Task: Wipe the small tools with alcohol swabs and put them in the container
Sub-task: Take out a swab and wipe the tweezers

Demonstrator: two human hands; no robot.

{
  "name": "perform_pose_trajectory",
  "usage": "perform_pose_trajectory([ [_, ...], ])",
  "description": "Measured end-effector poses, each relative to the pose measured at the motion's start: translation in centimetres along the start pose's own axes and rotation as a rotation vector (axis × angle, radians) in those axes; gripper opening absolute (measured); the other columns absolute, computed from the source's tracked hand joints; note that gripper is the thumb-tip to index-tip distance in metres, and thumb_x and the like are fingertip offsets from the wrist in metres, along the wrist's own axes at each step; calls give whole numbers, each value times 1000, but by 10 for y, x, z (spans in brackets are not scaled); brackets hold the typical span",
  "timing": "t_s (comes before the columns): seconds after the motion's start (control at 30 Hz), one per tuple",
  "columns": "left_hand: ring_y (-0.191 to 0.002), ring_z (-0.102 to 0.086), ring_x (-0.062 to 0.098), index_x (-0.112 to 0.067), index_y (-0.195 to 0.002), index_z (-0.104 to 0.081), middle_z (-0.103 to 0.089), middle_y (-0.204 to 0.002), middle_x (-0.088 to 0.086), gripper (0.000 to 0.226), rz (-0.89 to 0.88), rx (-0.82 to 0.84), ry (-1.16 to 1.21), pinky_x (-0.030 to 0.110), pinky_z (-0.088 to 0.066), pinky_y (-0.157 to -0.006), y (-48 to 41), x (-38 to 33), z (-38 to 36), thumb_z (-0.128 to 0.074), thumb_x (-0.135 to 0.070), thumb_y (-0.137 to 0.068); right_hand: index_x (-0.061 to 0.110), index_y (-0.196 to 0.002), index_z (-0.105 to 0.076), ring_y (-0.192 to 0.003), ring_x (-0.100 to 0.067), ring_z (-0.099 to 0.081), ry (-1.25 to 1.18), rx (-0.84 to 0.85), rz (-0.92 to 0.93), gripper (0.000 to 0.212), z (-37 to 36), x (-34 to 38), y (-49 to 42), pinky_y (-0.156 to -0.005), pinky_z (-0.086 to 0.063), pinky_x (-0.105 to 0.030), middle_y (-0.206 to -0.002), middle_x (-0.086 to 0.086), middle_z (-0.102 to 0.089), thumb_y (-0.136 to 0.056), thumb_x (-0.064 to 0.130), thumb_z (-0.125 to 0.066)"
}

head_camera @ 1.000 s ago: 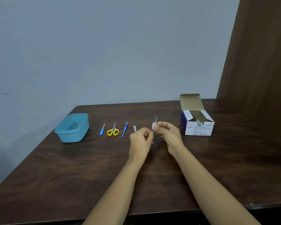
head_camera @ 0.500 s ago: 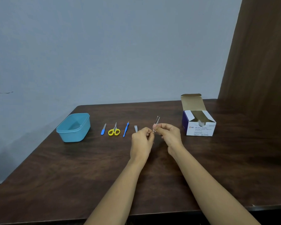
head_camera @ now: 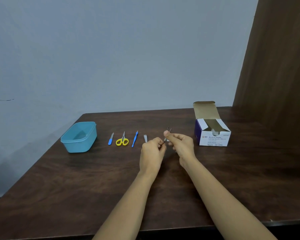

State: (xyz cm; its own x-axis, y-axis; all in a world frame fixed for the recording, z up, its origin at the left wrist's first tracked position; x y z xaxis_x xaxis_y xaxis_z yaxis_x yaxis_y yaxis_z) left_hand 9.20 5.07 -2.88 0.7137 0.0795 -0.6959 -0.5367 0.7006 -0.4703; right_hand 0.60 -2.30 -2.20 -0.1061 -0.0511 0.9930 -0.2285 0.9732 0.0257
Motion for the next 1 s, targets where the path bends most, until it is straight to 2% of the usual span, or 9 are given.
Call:
perform_pose_trajectory([
  [0.07,-71,-64,17,-9,-82,-66,-66,-72,2,8,-6,2,-5,30,-52,-69,0,-1,-2,-63,-14,-87,10,-84,-71,-61,-4,-57,0,-15,18,26,1,-1,-1,-56,-42,-15,-73,0,-68,-74,32,-81],
  [0.17,-70,-65,17,-9,-82,-67,-67,-71,1,9,8,-19,17,30,-53,-69,1,-1,-2,-64,-16,-87,7,-86,-72,-52,0,-53,-29,-12,9,23,2,-3,-3,-48,-40,-11,-70,-2,-67,-76,26,-80],
  [0.23,-69,-64,12,-11,-83,-69,-65,-70,-3,10,28,-29,35,22,-50,-66,0,-1,-1,-64,-19,-87,6,-87,-73,-46,1,-50,-55,13,-12,19,3,-4,-5,-47,-38,-12,-67,-1,-65,-79,23,-78],
  [0.3,-66,-60,4,-13,-83,-70,-63,-69,-8,11,57,-24,74,9,-43,-59,0,1,0,-65,-22,-86,5,-90,-73,-51,0,-53,-98,34,-39,18,2,-6,-7,-49,-40,-14,-70,-2,-67,-81,20,-76],
  [0.37,-66,-61,1,-14,-84,-72,-65,-69,-10,12,104,5,140,6,-42,-58,-2,4,-1,-66,-25,-85,4,-93,-73,-58,-3,-57,-118,52,-63,15,3,-7,-10,-52,-42,-15,-77,-5,-71,-83,15,-73],
  [0.43,-64,-62,2,-14,-84,-74,-67,-68,-8,12,141,42,208,7,-43,-60,-3,7,-3,-66,-24,-85,3,-96,-72,-60,-5,-57,-121,66,-75,13,3,-8,-12,-52,-43,-16,-82,-8,-73,-86,9,-69],
  [0.6,-58,-63,4,-17,-81,-74,-70,-65,-3,12,242,74,340,24,-55,-66,-4,7,-4,-66,-24,-87,3,-99,-71,-62,-8,-55,-118,97,-107,15,3,-9,-15,-56,-41,-21,-83,-8,-73,-89,3,-60],
  [0.77,-59,-61,2,-12,-83,-75,-68,-68,-1,12,317,98,476,19,-53,-62,-5,7,-6,-67,-21,-88,11,-97,-72,-63,-7,-58,-157,69,-154,14,4,-7,-18,-54,-42,-18,-81,-3,-71,-90,5,-61],
  [1.0,-56,-59,2,-10,-80,-75,-68,-68,2,13,326,158,502,17,-52,-60,-1,3,-9,-68,-18,-86,9,-85,-70,-54,-9,-48,-198,-65,-103,4,18,-5,-28,-50,-35,-20,-64,-3,-62,-87,11,-68],
])
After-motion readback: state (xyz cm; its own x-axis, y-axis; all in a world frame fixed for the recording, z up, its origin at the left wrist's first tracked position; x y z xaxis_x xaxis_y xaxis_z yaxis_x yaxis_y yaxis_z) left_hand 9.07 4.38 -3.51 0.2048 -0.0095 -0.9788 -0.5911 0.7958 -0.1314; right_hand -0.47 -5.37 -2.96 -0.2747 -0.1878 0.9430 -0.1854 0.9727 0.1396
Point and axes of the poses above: each hand's wrist, its own y-axis away from the middle knuckle, its own z-axis out of the back of the hand, x = y × z, the point moved 2 cm from there along -y, towards the middle knuckle
